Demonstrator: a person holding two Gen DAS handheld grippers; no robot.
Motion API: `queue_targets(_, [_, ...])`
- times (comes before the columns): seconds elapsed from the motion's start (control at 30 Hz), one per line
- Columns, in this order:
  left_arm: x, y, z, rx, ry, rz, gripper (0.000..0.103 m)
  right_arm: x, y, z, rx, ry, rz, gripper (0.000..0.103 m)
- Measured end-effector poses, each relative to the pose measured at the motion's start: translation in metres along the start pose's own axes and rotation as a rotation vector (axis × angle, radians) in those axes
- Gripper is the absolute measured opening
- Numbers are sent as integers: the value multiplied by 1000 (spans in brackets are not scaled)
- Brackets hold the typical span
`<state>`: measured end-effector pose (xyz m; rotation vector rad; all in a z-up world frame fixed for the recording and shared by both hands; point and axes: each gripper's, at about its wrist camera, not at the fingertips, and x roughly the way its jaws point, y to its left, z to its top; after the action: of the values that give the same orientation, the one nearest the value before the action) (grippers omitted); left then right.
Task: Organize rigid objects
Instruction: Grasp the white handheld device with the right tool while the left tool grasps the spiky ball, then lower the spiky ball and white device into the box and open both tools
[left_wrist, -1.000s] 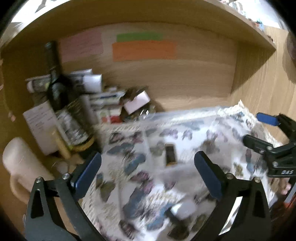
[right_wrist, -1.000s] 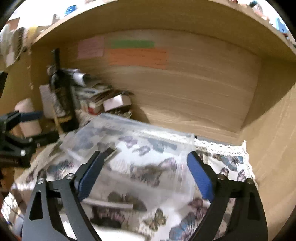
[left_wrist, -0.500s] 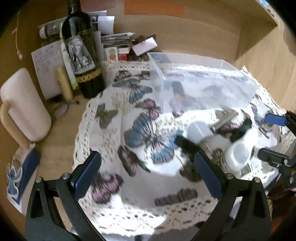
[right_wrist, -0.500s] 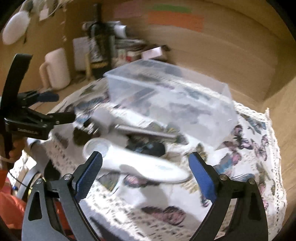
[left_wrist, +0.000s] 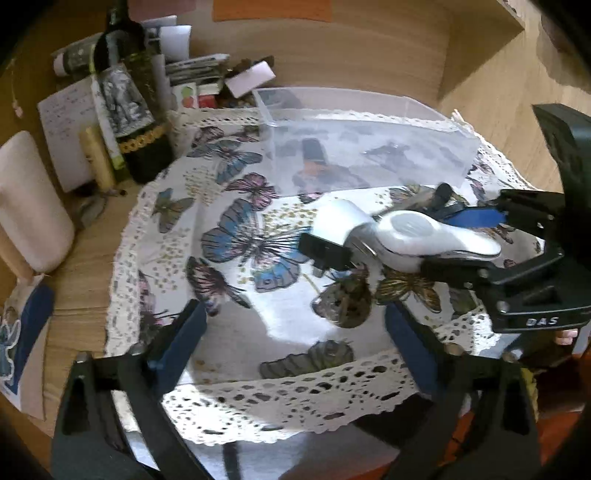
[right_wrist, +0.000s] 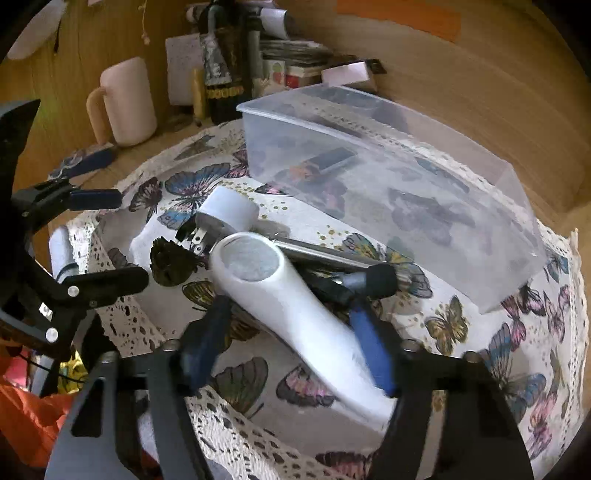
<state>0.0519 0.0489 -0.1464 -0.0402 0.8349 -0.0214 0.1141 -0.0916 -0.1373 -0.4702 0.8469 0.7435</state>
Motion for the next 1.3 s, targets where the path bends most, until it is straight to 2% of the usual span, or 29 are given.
queue_targets(0.03, [2, -2, 0, 4, 6, -8, 79, -1, 1, 0, -8, 2, 4, 49])
queue_targets(0.07, [3, -4, 1, 5, 10, -19, 77, -2, 3, 0, -14, 3, 7, 44])
queue_targets(0.17, [8, -10, 1, 17, 12, -37, 63, -6, 4, -3, -21, 5, 20, 36])
queue_targets(0.23, [12, -14, 1, 30, 10, -39, 51, -6, 4, -3, -15, 2, 20, 36])
queue_targets(0.4, [19, -20, 2, 45, -4, -29, 47, 7, 5, 2, 21, 18, 69, 42])
queue_targets(0.47, [19, -22, 1, 52, -15, -33, 32, 13, 6, 5, 25, 18, 78, 38])
queue_targets(0.63, [10, -19, 2, 54, -41, -28, 33, 5, 9, 5, 29, -16, 79, 35])
queue_targets(0.77, [-1, -14, 9, 41, -85, -13, 33, -20, 6, 7, 35, -90, 56, 35])
queue_targets(1.17, [-31, -2, 70, 7, -254, -15, 33, -86, -42, 26, 164, -321, -75, 34])
queue_targets(1.3, [-35, 1, 89, 2, -284, -21, 33, -105, -59, 35, 200, -387, -121, 34])
